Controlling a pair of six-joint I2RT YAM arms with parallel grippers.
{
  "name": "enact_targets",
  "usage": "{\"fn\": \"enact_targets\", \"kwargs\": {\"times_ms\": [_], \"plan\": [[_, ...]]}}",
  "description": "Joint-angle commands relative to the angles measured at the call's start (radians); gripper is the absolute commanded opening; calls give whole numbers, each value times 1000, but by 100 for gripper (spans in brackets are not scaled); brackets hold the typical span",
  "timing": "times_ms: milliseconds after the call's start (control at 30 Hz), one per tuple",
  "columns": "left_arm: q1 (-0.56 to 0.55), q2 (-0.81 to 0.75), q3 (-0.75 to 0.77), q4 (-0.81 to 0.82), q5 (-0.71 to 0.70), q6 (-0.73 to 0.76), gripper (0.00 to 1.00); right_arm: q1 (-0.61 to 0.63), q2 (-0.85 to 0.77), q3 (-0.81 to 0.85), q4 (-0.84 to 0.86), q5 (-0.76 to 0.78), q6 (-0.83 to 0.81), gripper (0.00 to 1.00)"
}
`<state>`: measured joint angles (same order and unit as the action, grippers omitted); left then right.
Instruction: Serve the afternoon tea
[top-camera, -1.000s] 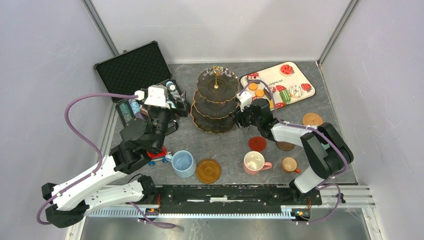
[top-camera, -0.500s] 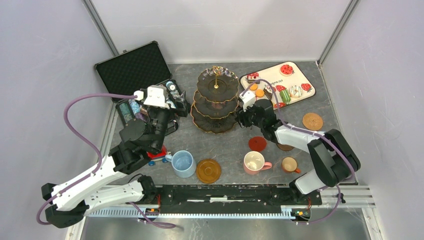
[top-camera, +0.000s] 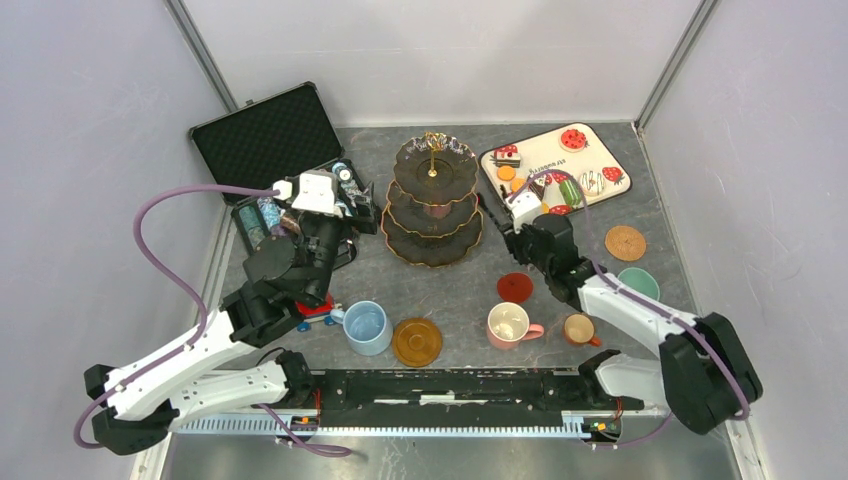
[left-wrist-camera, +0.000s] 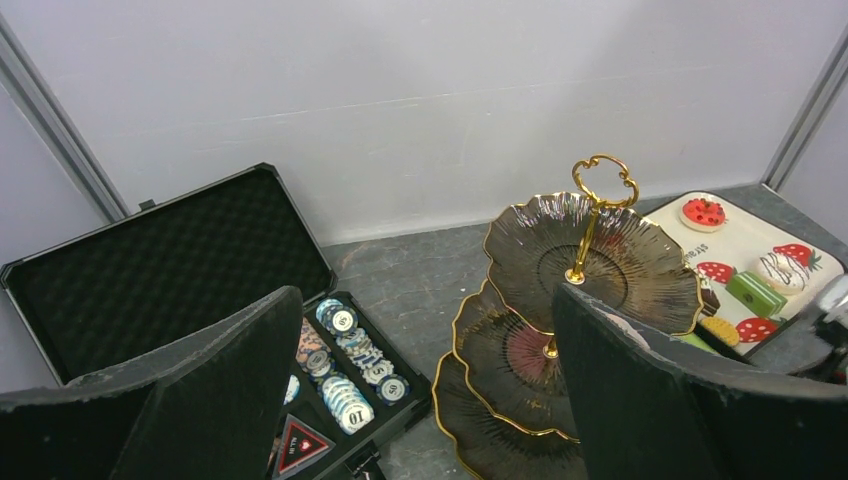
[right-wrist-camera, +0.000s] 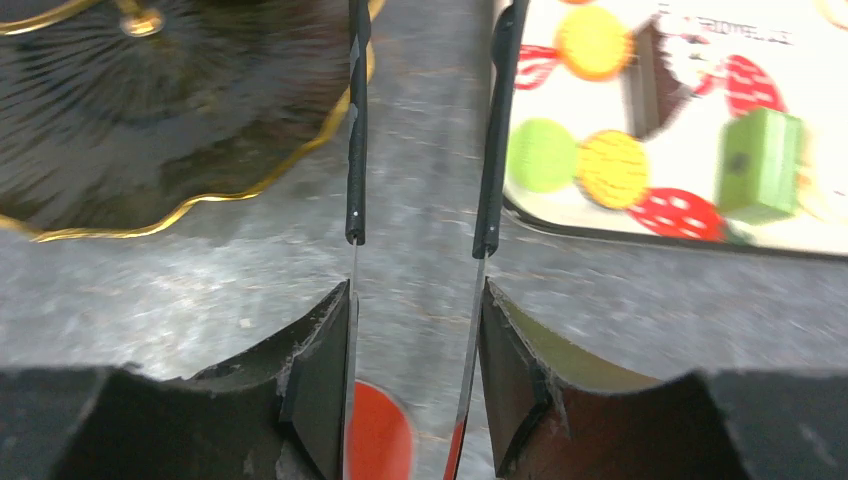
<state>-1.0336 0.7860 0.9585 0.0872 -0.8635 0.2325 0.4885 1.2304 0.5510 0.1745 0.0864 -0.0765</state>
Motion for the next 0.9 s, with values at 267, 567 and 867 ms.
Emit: {"fn": "enact_targets", "kwargs": {"times_ms": [267,567,867], "plan": [[1,-18,-7,59,-6,-10,100,-316,7,195,-207,296,180,47],[1,-37,-4,57,-8,-9,100,-482,289,556,-494,141,205,48],[1,-35,-2,57,-8,-2,100,-552,370,641,-553,78,189,53]]}}
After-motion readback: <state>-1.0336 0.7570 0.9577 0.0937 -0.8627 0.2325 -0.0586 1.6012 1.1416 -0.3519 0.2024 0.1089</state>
